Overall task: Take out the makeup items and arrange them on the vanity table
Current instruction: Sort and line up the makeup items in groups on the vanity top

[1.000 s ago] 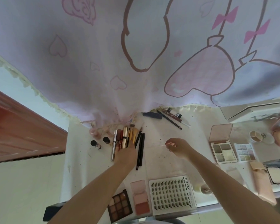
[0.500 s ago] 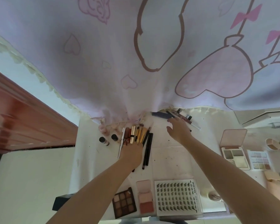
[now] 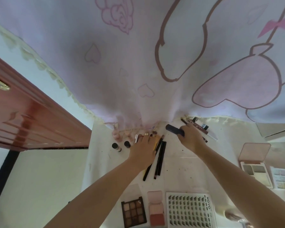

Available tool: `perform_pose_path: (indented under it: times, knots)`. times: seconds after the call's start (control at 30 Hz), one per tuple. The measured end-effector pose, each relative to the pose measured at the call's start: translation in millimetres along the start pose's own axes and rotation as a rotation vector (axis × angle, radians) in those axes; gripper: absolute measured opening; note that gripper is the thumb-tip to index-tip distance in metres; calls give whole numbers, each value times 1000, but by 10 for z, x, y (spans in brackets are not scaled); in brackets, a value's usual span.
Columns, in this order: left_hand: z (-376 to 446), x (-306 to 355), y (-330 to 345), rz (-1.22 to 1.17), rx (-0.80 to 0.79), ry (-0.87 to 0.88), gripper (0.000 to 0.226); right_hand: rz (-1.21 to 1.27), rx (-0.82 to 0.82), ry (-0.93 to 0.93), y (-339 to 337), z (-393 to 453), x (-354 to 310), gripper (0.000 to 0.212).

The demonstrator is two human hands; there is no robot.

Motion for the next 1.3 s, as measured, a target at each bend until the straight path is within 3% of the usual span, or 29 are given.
perform_pose_path:
  times: [0.13,0.33,0.5,0.7,0.87,0.93,1.3]
  knots:
    - [91,172,-106,18,50,191,60,197,-30,-213,-370,-403,-109,18]
    - [-7,285,-298,-252,-68,351,21,254,-84,-291,-736,-829,-183,20]
    - [-239,-119,-400,-332,11,200,12,336,91,-139,-980,-1019,78,18]
    - [-499,-6,-405,-426,37,267,1,365,43,-235,-876,-1117,-212,18]
    - [-664,41,-363,-475,93,285,10,503,4,-231,-785,-1170,-431,19]
    - [-739,20,-356,-517,107,297,3,488,-31,-245,-729,-1195,-514,19]
    - [-990,-239,-178,-538,41,250,20,334,-184,-352,-174,-1252,-986,30]
Point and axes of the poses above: each hand's wrist, its own z-axis towards the middle knuckle, its own y-axis out of the palm, x = y × z, the point moved 1 cm from there along z, towards the middle knuckle
